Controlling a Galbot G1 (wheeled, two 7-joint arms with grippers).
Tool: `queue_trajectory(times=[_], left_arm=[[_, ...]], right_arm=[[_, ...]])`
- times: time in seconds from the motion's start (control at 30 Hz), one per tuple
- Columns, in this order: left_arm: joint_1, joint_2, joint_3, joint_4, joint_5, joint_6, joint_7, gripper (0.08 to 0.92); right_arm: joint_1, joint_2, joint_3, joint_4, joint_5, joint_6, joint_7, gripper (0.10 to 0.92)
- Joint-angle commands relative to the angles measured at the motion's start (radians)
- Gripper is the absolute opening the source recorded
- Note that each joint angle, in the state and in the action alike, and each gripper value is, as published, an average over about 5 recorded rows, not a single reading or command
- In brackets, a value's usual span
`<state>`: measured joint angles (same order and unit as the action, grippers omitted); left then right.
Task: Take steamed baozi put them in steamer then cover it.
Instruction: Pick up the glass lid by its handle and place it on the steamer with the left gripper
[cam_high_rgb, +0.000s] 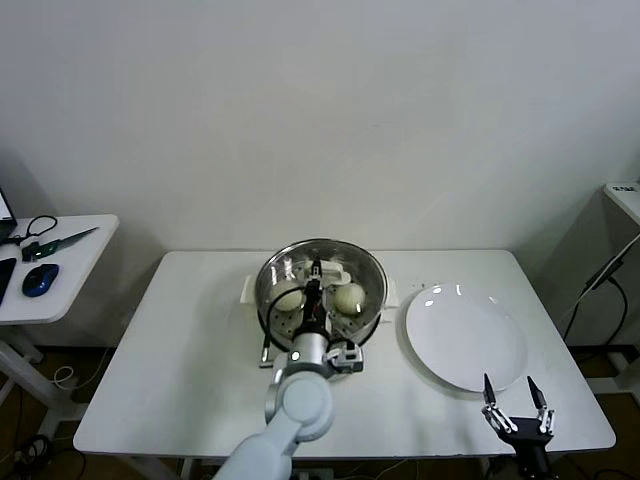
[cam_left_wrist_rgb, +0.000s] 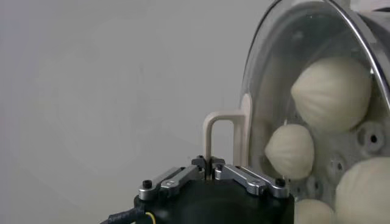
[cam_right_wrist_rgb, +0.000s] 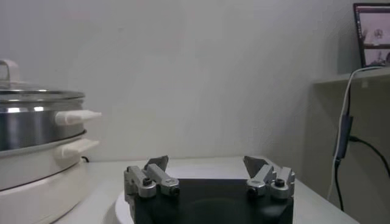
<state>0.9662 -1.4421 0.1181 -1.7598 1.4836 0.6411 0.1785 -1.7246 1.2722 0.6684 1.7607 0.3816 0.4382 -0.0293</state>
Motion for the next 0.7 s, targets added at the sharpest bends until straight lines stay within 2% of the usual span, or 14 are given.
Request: queue_trajectory(times=[0.03, 0.43, 0.53, 0.7], left_arm=[[0.001, 0.004, -0.001, 0.015, 0.007, -0.002, -0.005, 0.133], [0.006, 0.010, -0.025, 0.023, 0.005, -0.011, -0.021, 0.138], [0.010, 0.010, -0.027, 0.026, -0.009, -0.011, -0.027, 0.185], [0.009, 0.011, -0.025, 0.027, -0.042, -0.012, -0.039, 0.327]], right_arm=[[-0.009, 0.002, 0.001, 0.004, 0.000, 0.008, -0.002, 0.823], [-0.005, 0.008, -0.006, 0.000, -0.003, 0.022, 0.000, 0.823], [-0.004, 0.012, -0.008, 0.001, -0.003, 0.022, 0.000, 0.823], [-0.003, 0.013, -0.010, 0.002, -0.005, 0.014, 0.005, 0.823]])
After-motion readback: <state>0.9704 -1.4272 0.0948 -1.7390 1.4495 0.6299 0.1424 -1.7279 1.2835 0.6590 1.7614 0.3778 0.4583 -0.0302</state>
